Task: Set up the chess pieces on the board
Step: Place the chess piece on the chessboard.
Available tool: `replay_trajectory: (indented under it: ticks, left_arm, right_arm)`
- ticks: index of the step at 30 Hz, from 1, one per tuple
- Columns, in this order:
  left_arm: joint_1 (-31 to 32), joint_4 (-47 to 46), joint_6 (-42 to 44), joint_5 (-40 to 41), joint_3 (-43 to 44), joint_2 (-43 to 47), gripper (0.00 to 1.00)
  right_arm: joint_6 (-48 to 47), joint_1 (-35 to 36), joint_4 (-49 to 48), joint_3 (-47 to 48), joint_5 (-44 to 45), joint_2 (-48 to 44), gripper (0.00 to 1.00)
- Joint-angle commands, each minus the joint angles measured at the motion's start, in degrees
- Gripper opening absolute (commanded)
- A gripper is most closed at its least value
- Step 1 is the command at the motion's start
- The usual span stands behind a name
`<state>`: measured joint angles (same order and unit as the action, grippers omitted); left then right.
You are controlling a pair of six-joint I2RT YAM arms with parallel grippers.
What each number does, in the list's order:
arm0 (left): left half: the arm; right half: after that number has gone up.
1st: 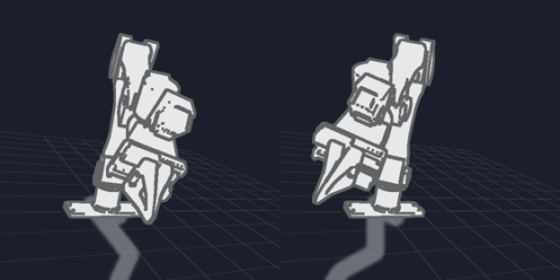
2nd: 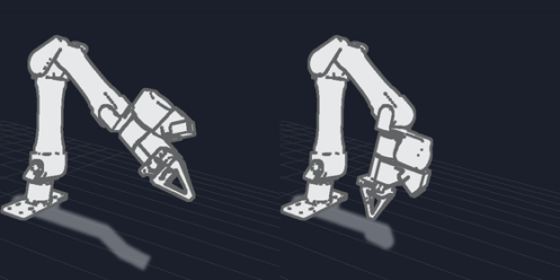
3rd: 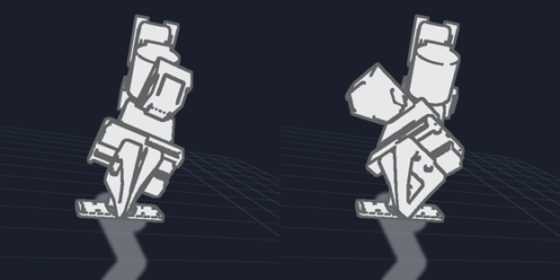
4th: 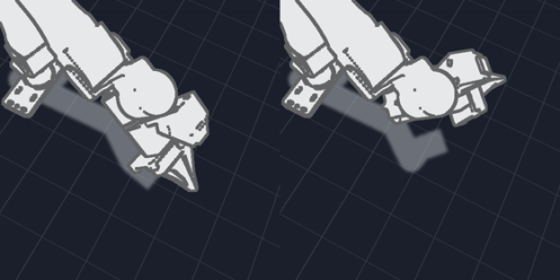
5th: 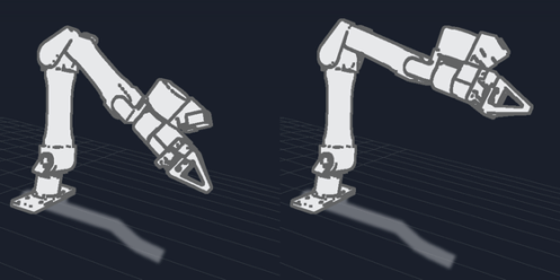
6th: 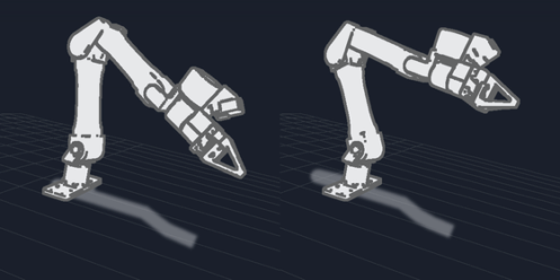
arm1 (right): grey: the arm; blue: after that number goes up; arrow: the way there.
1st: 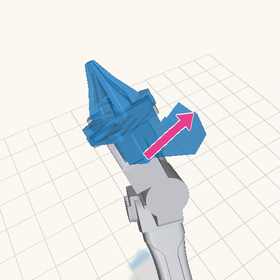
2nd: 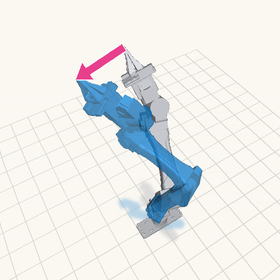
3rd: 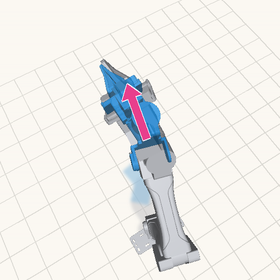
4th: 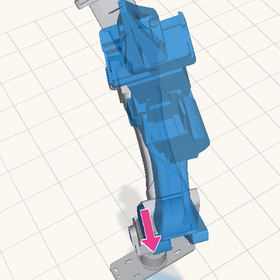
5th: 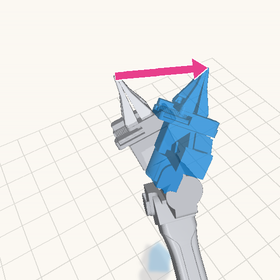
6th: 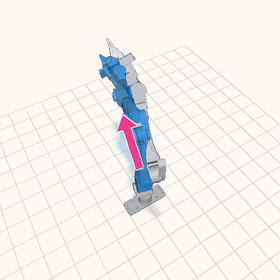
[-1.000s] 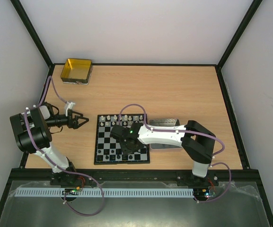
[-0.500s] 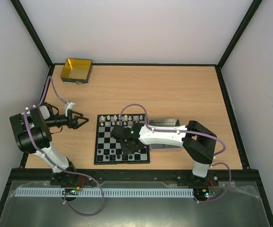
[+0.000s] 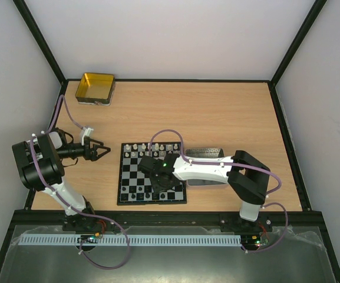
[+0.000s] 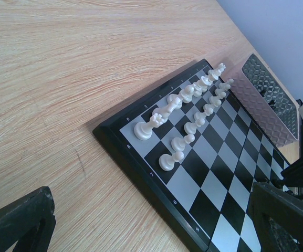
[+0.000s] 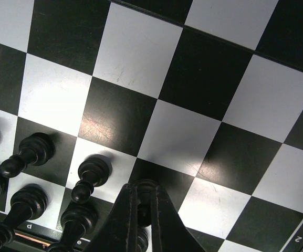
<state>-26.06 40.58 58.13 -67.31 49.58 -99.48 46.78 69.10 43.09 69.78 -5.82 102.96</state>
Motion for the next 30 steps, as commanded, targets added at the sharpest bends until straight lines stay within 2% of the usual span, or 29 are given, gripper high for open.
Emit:
replay_trajectory:
  ticks: [1, 17, 30]
  left_arm:
    - [-0.2, 0.9, 2.1, -1.9, 1.1, -0.7, 1.00]
    - [-0.3, 1.1, 2.2, -1.9, 1.2, -0.8, 1.00]
    - [-0.2, 1.3, 2.4, -1.9, 1.3, -0.9, 1.00]
  right_arm:
    - [0.6, 0.4, 2.9, -1.2, 1.7, -1.2, 0.02]
    - [1.1, 0.4, 2.0, -2.1, 1.0, -1.8, 0.02]
    - [0.9, 0.4, 0.9, -2.2, 0.9, -2.2, 0.15]
